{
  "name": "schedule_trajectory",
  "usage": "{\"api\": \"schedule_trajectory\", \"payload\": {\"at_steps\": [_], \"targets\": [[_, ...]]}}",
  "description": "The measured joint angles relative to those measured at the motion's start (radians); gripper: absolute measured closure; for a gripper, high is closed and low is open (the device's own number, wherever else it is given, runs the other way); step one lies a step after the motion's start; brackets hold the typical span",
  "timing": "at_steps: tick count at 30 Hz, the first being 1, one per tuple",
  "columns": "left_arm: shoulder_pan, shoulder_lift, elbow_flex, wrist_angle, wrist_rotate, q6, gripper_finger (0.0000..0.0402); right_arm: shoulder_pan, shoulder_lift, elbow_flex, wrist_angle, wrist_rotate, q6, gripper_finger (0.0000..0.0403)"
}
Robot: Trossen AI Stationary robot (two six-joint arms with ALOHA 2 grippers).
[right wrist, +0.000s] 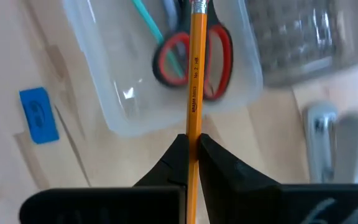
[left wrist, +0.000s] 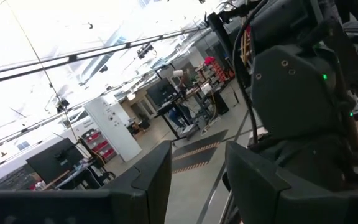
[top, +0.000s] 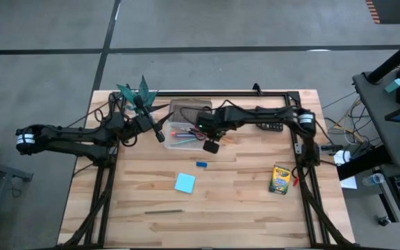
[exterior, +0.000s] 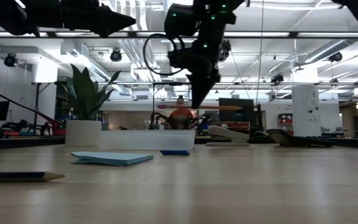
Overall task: Pack school essentials
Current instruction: Put the orange pencil into the supply box, then put the blue eraser into the supply box
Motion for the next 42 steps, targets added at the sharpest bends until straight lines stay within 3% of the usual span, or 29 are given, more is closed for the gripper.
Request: {"api": "schedule_trajectory", "payload": {"at_steps": [18,32,42], "targets": [[0.000,0.000,-0.001,0.001,-0.003,0.000,0.0269,0.007,0.368,0.485,-0.077,-0.056,-0.335,0.0390],[0.000,0.000,-0.001,0.001,-0.003,0.000,0.0269,0.011,0.416,0.508,-0.034,-0.104,-0.351,0.0387],[0.000,0.000,-0.001,0.002,-0.003,0.000,0.0269,0.016,0.417,0.508,0.023,-0.108,-0.334,0.0302]]}}
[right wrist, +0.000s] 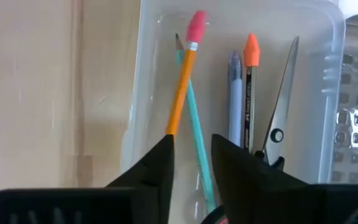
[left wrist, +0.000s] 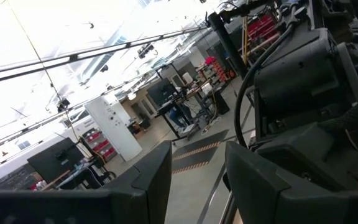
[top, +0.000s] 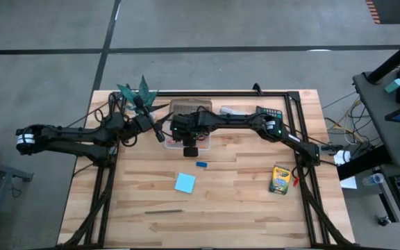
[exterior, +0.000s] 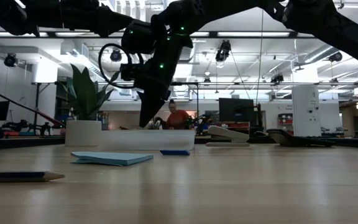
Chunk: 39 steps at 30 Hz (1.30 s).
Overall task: Pack school essentials
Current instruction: Put the blue eraser into the supply box
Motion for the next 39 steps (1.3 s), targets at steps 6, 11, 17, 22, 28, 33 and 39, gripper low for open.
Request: {"api": "schedule_trajectory", "payload": {"at_steps": [6,11,17,22,28,33,39], "targets": [[0.000,0.000,0.000,0.000,0.000,0.000,0.0269,0.000,-0.008,0.008,-0.037,0.008,0.036,0.0277],[0.000,0.000,0.000,0.000,0.000,0.000,0.0269,0.015,-0.039,0.001,-0.082,0.011,0.061,0.0282],[0.000,0.000,0.000,0.000,0.000,0.000,0.0269,0.051,-0.059,-0.006,-0.177,0.011,0.104,0.0297],[0.000,0.000,-0.001,0.000,0.000,0.000,0.0269,0.083,-0.086,-0.026,-0.262,0.011,0.154,0.0300],[-0.001,0.000,-0.001,-0.001,0.001,-0.001,0.0269,0.119,-0.190,-0.196,-0.200,0.012,0.207,0.0302],[0.000,0.000,0.000,0.000,0.001,-0.001,0.0269,0.145,-0.332,-0.445,0.040,0.013,0.248,0.0312],[0.000,0.000,0.000,0.002,0.001,-0.001,0.0269,0.174,-0.522,-0.767,0.419,0.059,0.283,0.0326]]}}
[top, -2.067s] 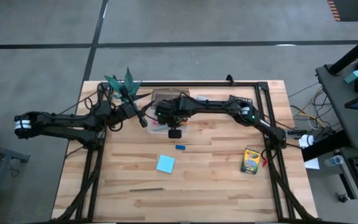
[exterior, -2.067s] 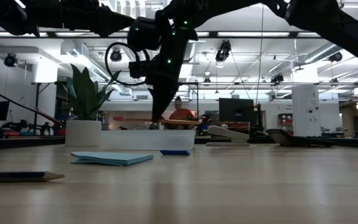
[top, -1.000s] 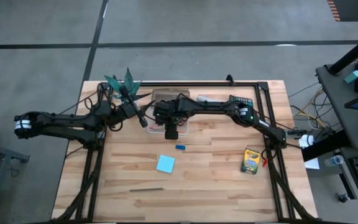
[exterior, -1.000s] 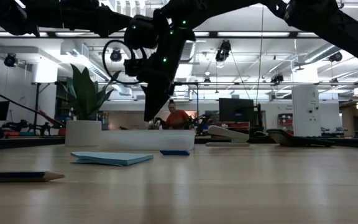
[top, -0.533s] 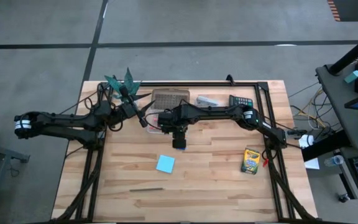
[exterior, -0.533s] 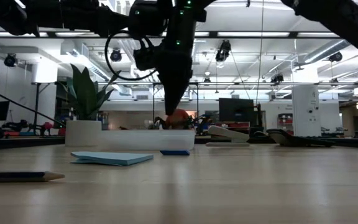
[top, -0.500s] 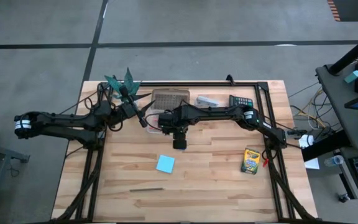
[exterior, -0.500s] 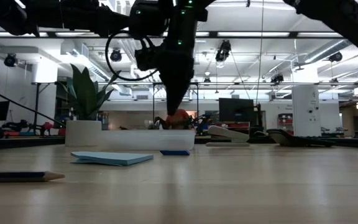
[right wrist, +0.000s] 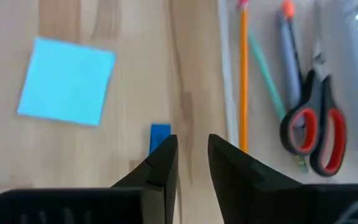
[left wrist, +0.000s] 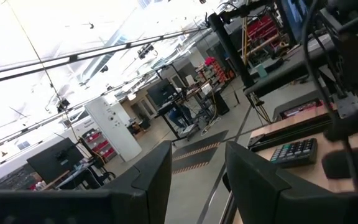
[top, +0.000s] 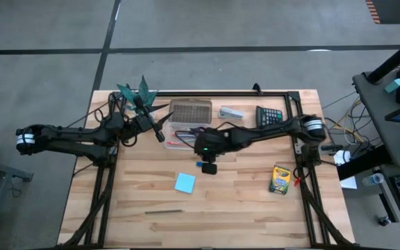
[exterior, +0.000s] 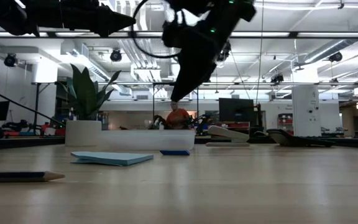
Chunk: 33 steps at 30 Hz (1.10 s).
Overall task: Pack school essentials
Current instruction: Put the blue eraser into the supply box
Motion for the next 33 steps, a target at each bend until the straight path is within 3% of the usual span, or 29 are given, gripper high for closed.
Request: {"api": "schedule_trajectory", "payload": {"at_steps": [6,12,17,23,27,33], "targets": [[-0.001,0.000,0.002,0.004,0.003,-0.001,0.0269,0.039,-0.112,-0.270,0.419,0.011,-0.013,0.0337],[-0.002,0.004,0.004,0.027,0.005,-0.043,0.0269,0.075,-0.146,-0.427,0.627,0.027,-0.014,0.0340],[-0.002,0.004,0.002,0.048,0.031,-0.097,0.0269,0.118,-0.143,-0.488,0.674,0.057,-0.027,0.0340],[-0.004,0.028,-0.008,0.037,0.180,-0.366,0.0269,0.160,-0.151,-0.544,0.693,0.096,-0.070,0.0340],[-0.038,0.093,-0.011,0.023,0.266,-0.501,0.0269,0.164,-0.153,-0.570,0.698,0.117,-0.049,0.0339],[-0.144,0.249,0.005,-0.051,0.272,-0.599,0.0269,0.169,-0.153,-0.592,0.699,0.120,-0.049,0.0339]]}}
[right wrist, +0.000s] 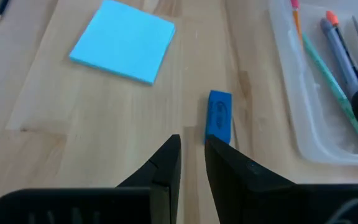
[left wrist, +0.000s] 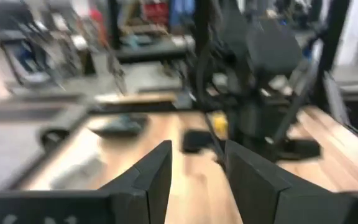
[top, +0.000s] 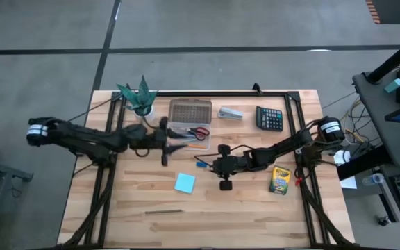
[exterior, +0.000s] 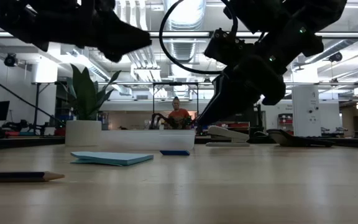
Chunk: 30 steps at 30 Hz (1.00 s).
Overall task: Pack school essentials
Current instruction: Put the blue eraser into the supply box
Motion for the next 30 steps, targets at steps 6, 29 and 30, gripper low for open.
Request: {"api": "schedule_trajectory", "payload": {"at_steps": [6,29,30], "targets": [[-0.079,0.191,0.061,-0.129,0.002,-0.081,0.0270,0.003,0.000,-0.002,0.001,0.001,0.006,0.0339],[-0.165,0.568,0.385,-0.596,-0.170,-0.087,0.0396,0.003,0.092,-0.003,0.108,0.018,0.083,0.0339],[-0.165,0.568,0.384,-0.598,-0.181,-0.082,0.0396,0.003,0.102,-0.003,0.126,0.020,0.081,0.0339]]}}
